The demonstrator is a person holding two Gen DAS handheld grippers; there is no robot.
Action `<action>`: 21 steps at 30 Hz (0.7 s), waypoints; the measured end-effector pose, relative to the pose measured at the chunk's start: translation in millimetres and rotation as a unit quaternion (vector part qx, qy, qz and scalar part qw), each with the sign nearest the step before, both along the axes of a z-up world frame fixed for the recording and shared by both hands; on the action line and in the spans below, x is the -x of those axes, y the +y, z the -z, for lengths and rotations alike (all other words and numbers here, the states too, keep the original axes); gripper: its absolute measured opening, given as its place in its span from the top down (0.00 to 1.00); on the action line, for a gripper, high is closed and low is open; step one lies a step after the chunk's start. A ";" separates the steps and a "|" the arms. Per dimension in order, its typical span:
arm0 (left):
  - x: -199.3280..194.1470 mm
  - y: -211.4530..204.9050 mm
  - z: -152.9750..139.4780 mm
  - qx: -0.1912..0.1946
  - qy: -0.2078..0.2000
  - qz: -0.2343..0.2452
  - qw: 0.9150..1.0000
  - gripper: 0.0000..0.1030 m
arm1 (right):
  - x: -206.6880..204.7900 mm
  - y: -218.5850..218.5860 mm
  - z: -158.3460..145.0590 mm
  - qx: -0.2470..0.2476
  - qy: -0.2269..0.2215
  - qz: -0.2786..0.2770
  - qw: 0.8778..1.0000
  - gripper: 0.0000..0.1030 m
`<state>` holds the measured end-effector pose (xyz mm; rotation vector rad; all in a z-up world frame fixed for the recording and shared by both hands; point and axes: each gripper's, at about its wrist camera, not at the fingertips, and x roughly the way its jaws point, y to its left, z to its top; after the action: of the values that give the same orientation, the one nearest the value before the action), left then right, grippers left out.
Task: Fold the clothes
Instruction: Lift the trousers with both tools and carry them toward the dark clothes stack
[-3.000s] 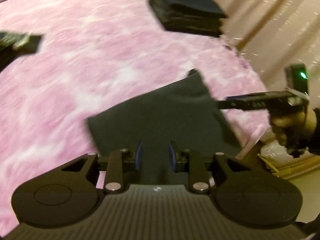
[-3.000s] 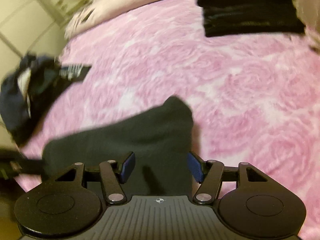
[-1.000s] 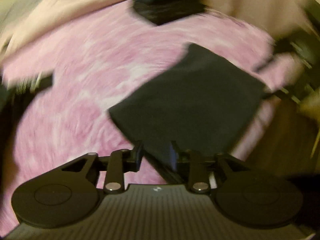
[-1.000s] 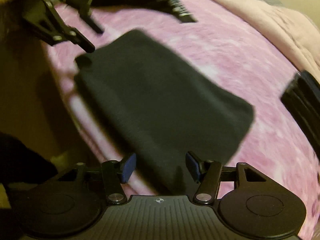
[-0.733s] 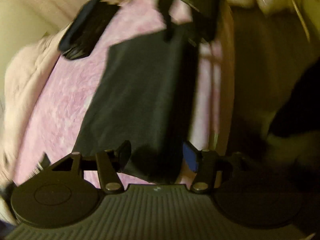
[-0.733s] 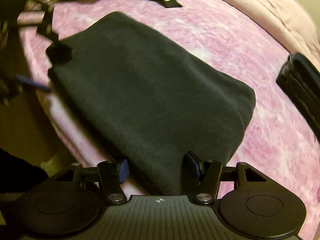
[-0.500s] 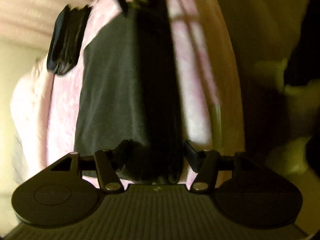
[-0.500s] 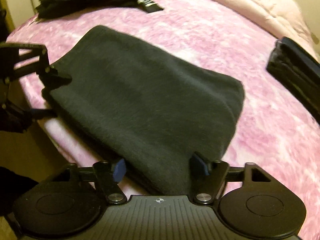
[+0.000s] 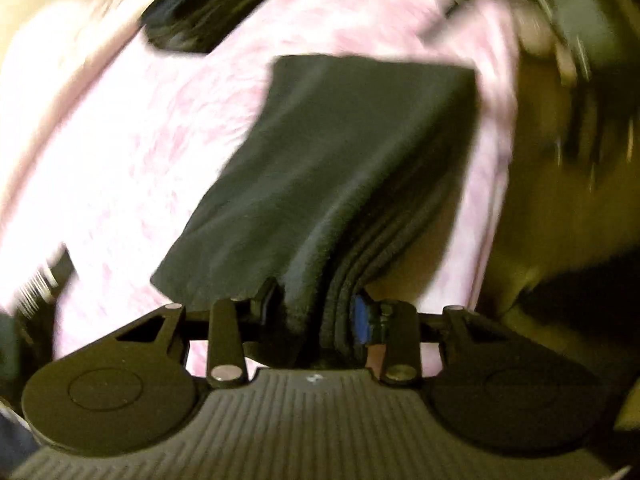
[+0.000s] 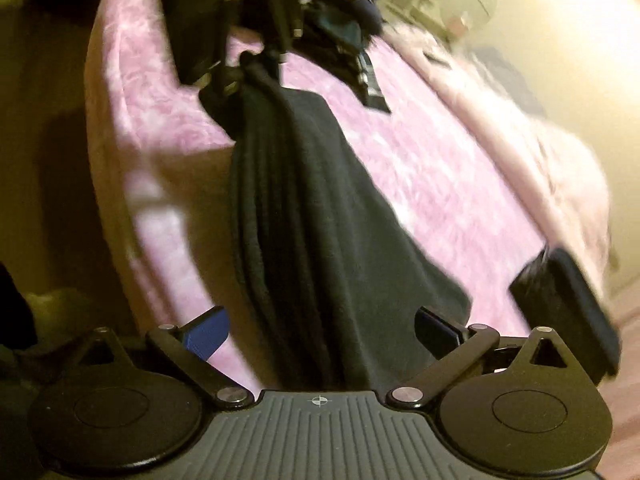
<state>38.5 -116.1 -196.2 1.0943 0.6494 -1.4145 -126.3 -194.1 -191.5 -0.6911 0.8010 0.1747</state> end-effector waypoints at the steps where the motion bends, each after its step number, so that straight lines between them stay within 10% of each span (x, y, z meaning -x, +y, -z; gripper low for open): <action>1: -11.4 -4.5 -4.9 -0.001 0.025 -0.017 1.000 0.68 | -4.8 0.8 4.5 0.015 -0.005 -0.006 1.000 0.02; 4: -39.7 -13.0 -17.5 -0.005 0.089 -0.058 0.994 0.68 | -10.9 -2.0 21.6 0.070 -0.003 -0.026 0.997 0.03; 9: -60.5 -21.4 -27.7 -0.007 0.124 -0.075 0.989 0.68 | -6.1 -20.1 34.7 0.135 0.014 -0.029 0.990 0.54; 12: -59.6 -24.6 -30.8 -0.015 0.118 -0.059 0.991 0.68 | -12.2 -29.7 14.5 0.105 0.027 -0.022 0.994 0.66; 17: -22.6 -20.1 -38.2 -0.034 -0.002 0.046 0.998 0.71 | -32.7 -47.5 -41.5 0.056 0.050 -0.017 0.997 0.69; 21: 7.7 -8.0 -55.8 -0.049 -0.105 0.137 0.984 0.74 | -46.9 -65.6 -89.0 0.019 0.095 -0.023 0.995 0.70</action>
<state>30.8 -124.1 -140.3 1.4310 0.4318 -1.4848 -79.4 -259.7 -102.5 -0.7376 0.9722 0.2708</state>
